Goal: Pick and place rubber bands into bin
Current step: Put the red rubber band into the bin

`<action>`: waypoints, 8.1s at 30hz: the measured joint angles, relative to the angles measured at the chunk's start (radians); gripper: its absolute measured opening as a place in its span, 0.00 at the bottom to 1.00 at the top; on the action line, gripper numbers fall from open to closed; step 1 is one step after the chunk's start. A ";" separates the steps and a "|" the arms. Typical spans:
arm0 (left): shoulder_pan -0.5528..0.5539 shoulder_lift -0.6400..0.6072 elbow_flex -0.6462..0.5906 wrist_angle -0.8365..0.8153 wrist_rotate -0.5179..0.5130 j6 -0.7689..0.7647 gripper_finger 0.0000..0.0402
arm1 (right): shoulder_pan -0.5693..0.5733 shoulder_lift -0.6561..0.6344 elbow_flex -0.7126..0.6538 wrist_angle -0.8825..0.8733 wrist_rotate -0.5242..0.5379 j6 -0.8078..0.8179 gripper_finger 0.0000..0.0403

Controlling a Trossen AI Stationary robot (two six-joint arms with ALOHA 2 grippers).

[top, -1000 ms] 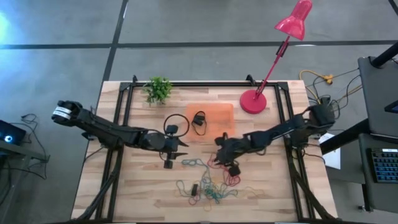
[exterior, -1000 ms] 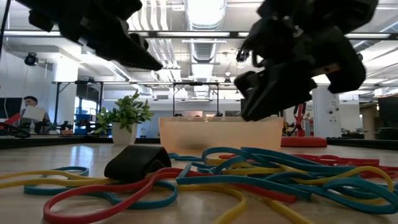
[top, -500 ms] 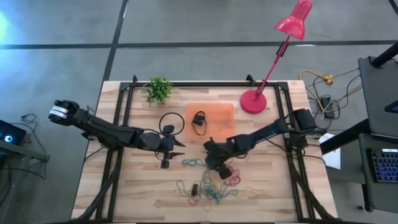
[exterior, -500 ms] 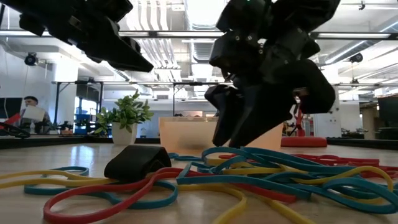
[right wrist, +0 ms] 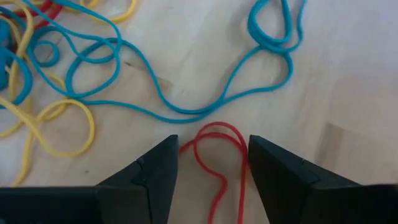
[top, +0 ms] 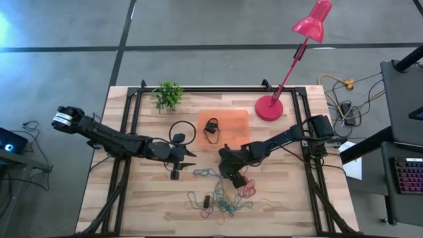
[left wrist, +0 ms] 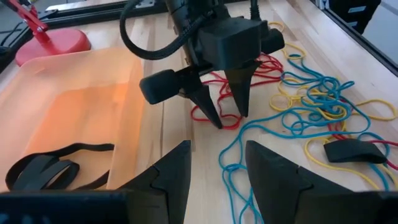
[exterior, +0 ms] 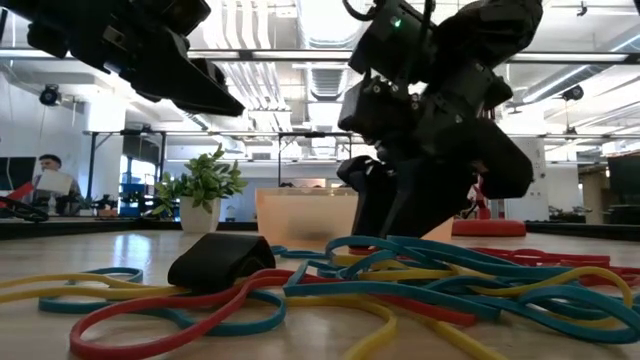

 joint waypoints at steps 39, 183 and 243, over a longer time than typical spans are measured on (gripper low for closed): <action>0.001 0.001 -0.024 0.016 -0.019 0.004 0.34 | 0.008 -0.216 -0.007 -0.038 -0.008 -0.017 0.02; 0.002 0.001 -0.055 0.089 -0.041 0.028 0.34 | 0.102 -0.311 -0.318 -0.004 0.094 0.213 0.02; 0.002 0.001 -0.055 0.098 -0.041 0.028 0.34 | 0.123 -0.442 -0.325 -0.150 0.204 0.390 0.24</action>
